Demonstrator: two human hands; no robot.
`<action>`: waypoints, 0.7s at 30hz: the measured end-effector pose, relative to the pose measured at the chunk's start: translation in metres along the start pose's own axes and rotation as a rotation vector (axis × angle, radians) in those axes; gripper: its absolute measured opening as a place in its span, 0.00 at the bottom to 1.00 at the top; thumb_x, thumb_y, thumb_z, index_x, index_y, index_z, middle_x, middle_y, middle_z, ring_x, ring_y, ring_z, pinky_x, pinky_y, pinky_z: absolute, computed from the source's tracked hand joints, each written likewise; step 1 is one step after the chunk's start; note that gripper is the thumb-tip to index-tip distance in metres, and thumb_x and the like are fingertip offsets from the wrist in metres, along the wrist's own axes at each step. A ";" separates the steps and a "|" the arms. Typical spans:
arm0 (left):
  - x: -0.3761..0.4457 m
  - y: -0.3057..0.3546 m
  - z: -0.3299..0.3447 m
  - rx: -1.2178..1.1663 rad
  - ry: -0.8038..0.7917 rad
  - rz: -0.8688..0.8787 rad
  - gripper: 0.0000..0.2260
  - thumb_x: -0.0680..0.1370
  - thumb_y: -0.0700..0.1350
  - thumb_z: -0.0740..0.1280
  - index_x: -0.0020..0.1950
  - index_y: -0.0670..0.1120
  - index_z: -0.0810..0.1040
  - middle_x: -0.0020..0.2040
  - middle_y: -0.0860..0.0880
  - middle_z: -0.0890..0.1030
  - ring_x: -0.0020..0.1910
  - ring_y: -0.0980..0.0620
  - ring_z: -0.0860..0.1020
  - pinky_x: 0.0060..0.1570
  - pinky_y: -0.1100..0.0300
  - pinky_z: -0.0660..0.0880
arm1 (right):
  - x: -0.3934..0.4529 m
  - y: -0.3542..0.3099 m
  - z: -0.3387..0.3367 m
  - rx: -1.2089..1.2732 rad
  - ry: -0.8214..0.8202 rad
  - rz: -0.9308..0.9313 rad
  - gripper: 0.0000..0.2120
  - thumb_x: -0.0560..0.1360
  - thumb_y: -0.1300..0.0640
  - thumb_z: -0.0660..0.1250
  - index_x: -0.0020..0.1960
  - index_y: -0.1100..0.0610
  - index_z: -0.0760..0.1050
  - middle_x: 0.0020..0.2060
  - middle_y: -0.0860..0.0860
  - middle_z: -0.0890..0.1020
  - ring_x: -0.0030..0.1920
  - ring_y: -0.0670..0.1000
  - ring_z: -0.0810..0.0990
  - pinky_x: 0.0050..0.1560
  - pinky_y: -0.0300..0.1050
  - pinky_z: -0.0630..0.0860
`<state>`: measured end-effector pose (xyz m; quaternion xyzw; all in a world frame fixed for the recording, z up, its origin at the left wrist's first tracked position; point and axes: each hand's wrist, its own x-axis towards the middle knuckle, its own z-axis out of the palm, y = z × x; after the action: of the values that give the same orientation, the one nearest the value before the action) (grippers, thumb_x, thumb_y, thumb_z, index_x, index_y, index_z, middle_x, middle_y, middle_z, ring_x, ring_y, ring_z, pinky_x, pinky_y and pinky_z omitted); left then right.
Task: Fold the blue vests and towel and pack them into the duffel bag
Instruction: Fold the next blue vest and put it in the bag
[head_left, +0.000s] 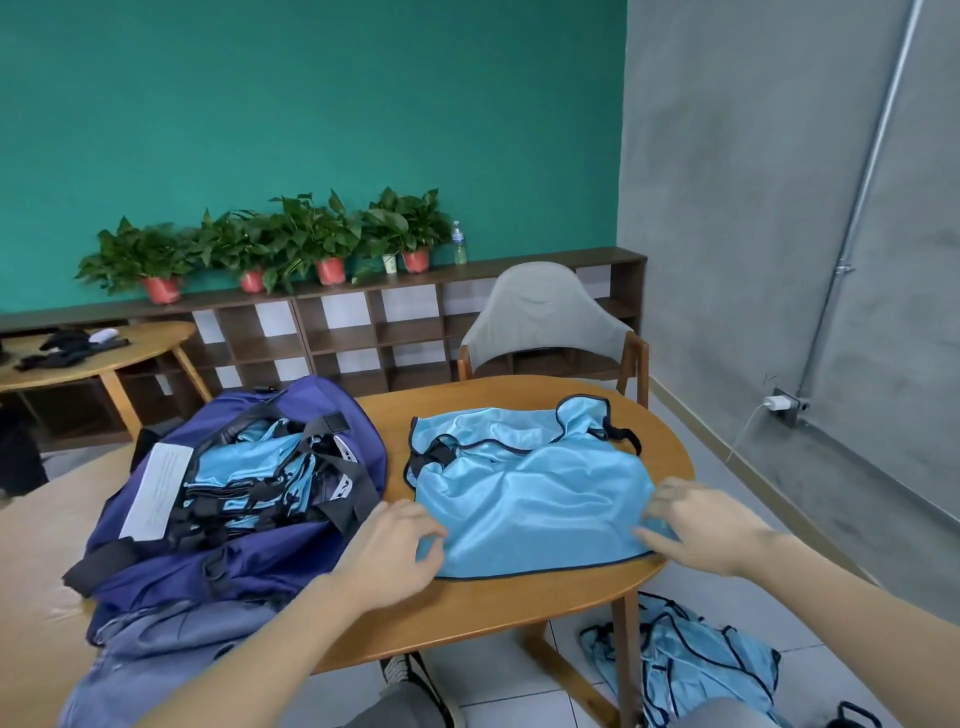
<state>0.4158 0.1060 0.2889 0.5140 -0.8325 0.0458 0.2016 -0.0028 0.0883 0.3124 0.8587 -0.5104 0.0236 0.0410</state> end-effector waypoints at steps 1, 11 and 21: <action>0.013 0.000 -0.002 -0.033 0.024 -0.012 0.15 0.77 0.53 0.60 0.54 0.55 0.85 0.46 0.60 0.81 0.48 0.58 0.77 0.50 0.60 0.69 | 0.013 -0.004 -0.004 0.025 0.041 0.002 0.36 0.76 0.29 0.40 0.60 0.47 0.80 0.52 0.43 0.80 0.58 0.45 0.73 0.58 0.38 0.69; 0.146 -0.023 0.021 -0.105 0.033 -0.090 0.09 0.78 0.42 0.70 0.57 0.47 0.84 0.54 0.52 0.83 0.55 0.52 0.79 0.58 0.57 0.75 | 0.166 -0.051 -0.007 0.172 0.185 -0.023 0.16 0.83 0.45 0.59 0.62 0.50 0.80 0.57 0.46 0.82 0.61 0.50 0.75 0.56 0.49 0.76; 0.204 -0.047 0.077 -0.028 -0.103 -0.028 0.12 0.78 0.52 0.70 0.59 0.50 0.83 0.59 0.51 0.81 0.62 0.49 0.75 0.64 0.51 0.70 | 0.251 -0.046 0.031 0.110 0.040 0.062 0.15 0.77 0.42 0.66 0.58 0.49 0.80 0.56 0.48 0.80 0.60 0.52 0.76 0.54 0.47 0.71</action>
<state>0.3550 -0.1085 0.2906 0.5242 -0.8352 0.0050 0.1661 0.1575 -0.1118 0.2996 0.8427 -0.5337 0.0702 0.0033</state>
